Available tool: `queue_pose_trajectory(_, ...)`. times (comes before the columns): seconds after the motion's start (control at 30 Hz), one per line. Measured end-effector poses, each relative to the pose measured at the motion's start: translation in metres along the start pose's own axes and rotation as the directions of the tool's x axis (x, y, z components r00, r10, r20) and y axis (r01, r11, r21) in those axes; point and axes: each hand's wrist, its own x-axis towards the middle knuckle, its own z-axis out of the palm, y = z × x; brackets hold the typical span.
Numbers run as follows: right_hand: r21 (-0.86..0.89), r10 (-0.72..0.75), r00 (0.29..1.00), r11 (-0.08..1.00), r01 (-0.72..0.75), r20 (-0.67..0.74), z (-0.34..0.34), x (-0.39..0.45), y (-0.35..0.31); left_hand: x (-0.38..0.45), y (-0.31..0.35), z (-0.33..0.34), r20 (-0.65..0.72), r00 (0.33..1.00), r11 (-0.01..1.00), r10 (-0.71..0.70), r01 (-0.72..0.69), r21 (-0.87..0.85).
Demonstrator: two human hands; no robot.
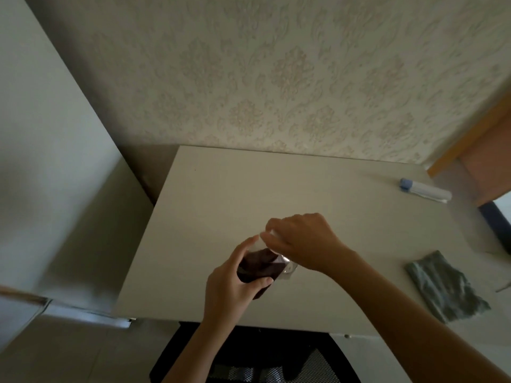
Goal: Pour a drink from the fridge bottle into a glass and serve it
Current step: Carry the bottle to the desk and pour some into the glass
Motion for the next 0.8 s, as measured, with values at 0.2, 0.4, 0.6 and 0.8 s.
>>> queue_pose_trajectory(0.2,-0.148,0.015,0.996,0.989,-0.003,0.086,0.001,-0.001,-0.013,-0.006,0.001,0.003,0.021,1.0,0.998,-0.013,0.014,-0.057)
queue_pose_trajectory(0.4,0.267,-0.025,1.0,0.963,0.021,0.013,0.002,-0.004,-0.007,-0.006,-0.009,-0.002,0.07,0.997,0.999,-0.024,0.027,-0.039)
queue_pose_trajectory(0.6,0.375,-0.159,0.986,0.917,0.133,0.039,0.005,-0.01,0.002,-0.01,-0.016,-0.002,0.091,0.994,0.992,-0.052,0.062,-0.109)
queue_pose_trajectory(0.8,0.33,-0.237,0.97,0.922,0.205,0.058,0.003,-0.014,0.001,-0.008,-0.022,-0.005,0.127,0.991,0.994,-0.035,0.047,-0.1)
